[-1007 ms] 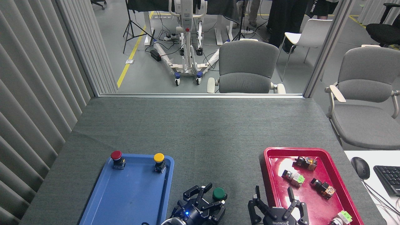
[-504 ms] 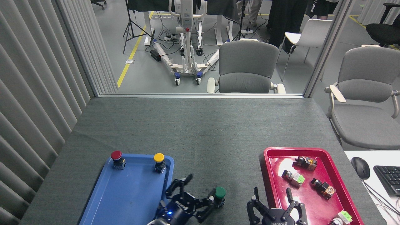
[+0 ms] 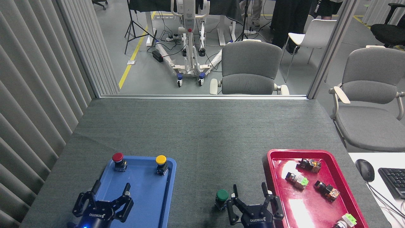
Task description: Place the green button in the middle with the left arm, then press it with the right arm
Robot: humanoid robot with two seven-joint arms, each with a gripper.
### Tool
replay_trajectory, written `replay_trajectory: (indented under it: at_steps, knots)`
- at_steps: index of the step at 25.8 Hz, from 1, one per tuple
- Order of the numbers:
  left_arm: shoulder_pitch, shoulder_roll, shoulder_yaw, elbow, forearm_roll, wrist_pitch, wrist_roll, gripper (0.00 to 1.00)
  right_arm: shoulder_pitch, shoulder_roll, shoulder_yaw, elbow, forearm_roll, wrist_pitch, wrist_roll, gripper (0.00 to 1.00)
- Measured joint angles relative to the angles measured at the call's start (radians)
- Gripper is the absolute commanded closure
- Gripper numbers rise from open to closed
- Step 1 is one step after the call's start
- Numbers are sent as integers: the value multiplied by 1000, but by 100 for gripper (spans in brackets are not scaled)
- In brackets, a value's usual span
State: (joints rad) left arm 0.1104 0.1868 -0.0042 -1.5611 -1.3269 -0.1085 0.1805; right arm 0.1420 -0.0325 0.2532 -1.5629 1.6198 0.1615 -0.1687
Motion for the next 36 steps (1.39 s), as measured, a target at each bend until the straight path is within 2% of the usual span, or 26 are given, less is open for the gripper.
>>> replay_trajectory:
  at_steps: [2,7,12,20,36]
  knots:
    - [3,-4,29,-1,4,-17,-11,1,-16,7,25,22,0,1,1,50]
    - [0,-10,53,26,8,-30,-20,1,-47,18,73,66,3,1,1,79]
    - [-4,-5,72,36,10,-32,-20,1,-74,21,100,109,6,-3,1,100]
    - [-4,7,92,31,9,-33,-19,1,-110,22,116,177,8,-7,15,100]
    - [-3,6,100,61,42,-16,-15,1,-116,27,116,288,-5,2,31,100]
